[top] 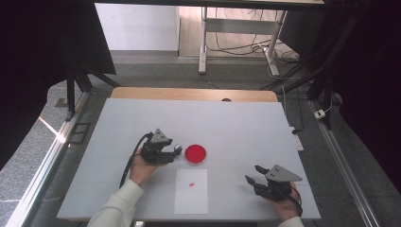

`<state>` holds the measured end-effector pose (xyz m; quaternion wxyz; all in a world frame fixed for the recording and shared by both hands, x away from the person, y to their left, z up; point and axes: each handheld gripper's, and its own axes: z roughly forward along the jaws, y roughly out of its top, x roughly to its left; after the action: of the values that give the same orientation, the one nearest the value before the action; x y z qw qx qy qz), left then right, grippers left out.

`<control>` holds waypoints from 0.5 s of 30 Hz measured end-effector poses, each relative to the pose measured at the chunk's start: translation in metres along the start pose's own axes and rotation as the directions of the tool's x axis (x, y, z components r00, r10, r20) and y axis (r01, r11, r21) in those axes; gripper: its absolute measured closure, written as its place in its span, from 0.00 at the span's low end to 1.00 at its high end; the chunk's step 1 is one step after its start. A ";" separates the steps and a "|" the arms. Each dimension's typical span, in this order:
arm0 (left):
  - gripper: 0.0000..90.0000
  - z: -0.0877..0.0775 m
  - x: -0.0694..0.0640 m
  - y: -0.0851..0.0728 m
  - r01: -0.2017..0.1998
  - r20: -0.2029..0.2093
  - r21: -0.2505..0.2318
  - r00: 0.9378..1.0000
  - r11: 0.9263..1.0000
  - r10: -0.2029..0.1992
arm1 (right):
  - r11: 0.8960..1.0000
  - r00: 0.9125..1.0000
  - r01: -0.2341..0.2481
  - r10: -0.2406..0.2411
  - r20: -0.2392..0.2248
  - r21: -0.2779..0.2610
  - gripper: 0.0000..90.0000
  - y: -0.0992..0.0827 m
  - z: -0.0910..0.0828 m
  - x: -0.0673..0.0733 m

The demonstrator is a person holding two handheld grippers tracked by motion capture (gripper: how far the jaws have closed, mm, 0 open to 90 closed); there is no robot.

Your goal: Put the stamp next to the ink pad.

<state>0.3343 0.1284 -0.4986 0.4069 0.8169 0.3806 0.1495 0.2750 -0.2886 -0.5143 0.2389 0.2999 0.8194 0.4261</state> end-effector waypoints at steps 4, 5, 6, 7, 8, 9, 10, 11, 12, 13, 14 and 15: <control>0.43 -0.018 -0.004 -0.009 -0.006 0.018 -0.030 1.000 1.000 0.007 | 1.000 1.000 -0.002 0.002 -0.008 -0.006 0.49 -0.001 0.000 -0.002; 0.41 -0.024 -0.005 -0.011 -0.010 0.020 -0.035 1.000 0.999 0.011 | 1.000 1.000 0.001 -0.001 -0.007 -0.002 0.49 -0.001 0.000 -0.002; 0.41 -0.029 -0.007 -0.013 -0.008 0.026 -0.044 1.000 0.999 0.009 | 1.000 1.000 0.001 -0.001 -0.013 -0.004 0.49 -0.001 0.000 -0.002; 0.40 -0.034 -0.008 -0.015 -0.008 0.034 -0.051 0.999 0.999 0.010 | 1.000 1.000 0.001 -0.001 -0.014 -0.006 0.49 -0.001 -0.001 -0.003; 0.39 -0.039 -0.009 -0.017 -0.009 0.038 -0.058 0.999 0.998 0.011 | 1.000 1.000 0.001 -0.001 -0.009 -0.006 0.49 -0.001 -0.001 -0.003; 0.39 -0.043 -0.010 -0.019 -0.010 0.042 -0.063 0.999 0.998 0.012 | 1.000 1.000 0.001 -0.001 -0.014 -0.013 0.49 -0.001 -0.001 -0.003; 0.38 -0.047 -0.012 -0.022 -0.011 0.045 -0.066 0.999 0.998 0.014 | 1.000 1.000 0.002 -0.002 -0.012 -0.013 0.49 0.000 -0.002 -0.003; 0.38 -0.050 -0.013 -0.024 -0.012 0.044 -0.067 0.999 0.998 0.015 | 1.000 1.000 0.002 -0.002 -0.011 -0.014 0.49 0.000 -0.002 -0.004; 0.37 -0.054 -0.014 -0.027 -0.013 0.044 -0.068 0.999 0.998 0.016 | 1.000 1.000 0.001 -0.001 -0.009 -0.014 0.49 0.000 -0.002 -0.004; 0.37 -0.057 -0.015 -0.031 -0.012 0.044 -0.071 0.999 0.997 0.016 | 1.000 1.000 0.000 0.000 -0.011 -0.013 0.49 0.000 -0.002 -0.004; 0.37 -0.061 -0.016 -0.034 -0.010 0.045 -0.069 0.999 0.998 0.013 | 1.000 1.000 0.000 0.000 -0.017 -0.015 0.49 -0.001 -0.002 -0.005; 0.37 -0.064 -0.016 -0.038 -0.009 0.043 -0.070 0.999 0.997 0.013 | 1.000 1.000 0.001 -0.001 -0.017 -0.014 0.49 -0.001 -0.001 -0.006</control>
<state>0.2692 0.1657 -0.4872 0.4427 0.8072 0.3616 0.1471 0.2777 -0.2938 -0.5137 0.2342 0.2944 0.8186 0.4341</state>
